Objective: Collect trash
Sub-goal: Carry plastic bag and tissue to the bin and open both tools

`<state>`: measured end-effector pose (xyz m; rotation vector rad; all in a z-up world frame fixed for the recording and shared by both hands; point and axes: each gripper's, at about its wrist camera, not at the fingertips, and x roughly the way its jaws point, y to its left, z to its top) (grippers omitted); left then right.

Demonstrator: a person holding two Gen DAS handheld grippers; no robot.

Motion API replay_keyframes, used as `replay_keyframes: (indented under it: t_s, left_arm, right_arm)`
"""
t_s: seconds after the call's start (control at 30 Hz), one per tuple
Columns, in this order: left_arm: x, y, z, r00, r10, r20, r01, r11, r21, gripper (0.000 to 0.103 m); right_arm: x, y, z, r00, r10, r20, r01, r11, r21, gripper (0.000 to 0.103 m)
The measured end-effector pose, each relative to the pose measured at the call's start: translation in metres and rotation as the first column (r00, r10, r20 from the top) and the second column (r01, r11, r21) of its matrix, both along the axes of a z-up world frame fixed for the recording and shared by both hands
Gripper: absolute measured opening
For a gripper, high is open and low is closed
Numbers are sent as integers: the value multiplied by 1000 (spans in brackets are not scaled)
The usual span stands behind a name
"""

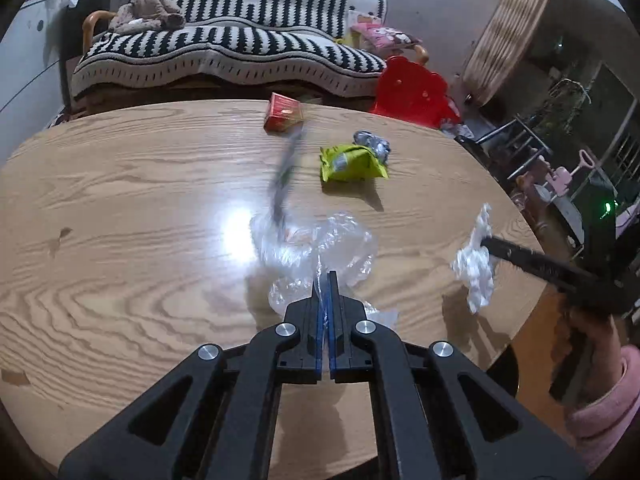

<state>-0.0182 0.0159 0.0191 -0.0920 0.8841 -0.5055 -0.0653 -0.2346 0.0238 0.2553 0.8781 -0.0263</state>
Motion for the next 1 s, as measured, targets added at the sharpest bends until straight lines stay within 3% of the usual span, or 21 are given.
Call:
replay_keyframes:
  t_s: [0.17,0.4,0.53,0.63,0.73,0.83,1.0]
  left_arm:
    - [-6,3,9,1000,15,21,-15,999,-32,0]
    - [-16,-11,20,999,-21,36,21,1000,-6,0]
    - [-34,-46,30,995,-88,56,88,996,9,0]
    - [-59,-91,41,978,-190,80,189,982,24,0]
    - [-91,-146,45,947,-311,77,311,950,14,0]
    - [-132,-204,33,897,-439,54,440,898,0,0]
    - [-189,-292,-23,801,-596,-57,597,802,11,0]
  right_arm:
    - [-5,-2,4,1000,-6,1,6,1000,-2,14]
    - [-21,-10,15,999,-32,23,32,999,3,14]
    - [-46,-26,35,996,-66,65,65,998,7,14]
    - [-81,-51,51,990,-107,96,108,994,-9,14]
    - [-130,-86,63,977,-180,116,184,983,-25,14]
    - [-187,-128,66,955,-274,117,280,959,-37,14]
    - [-263,-184,37,914,-402,56,404,915,-20,14]
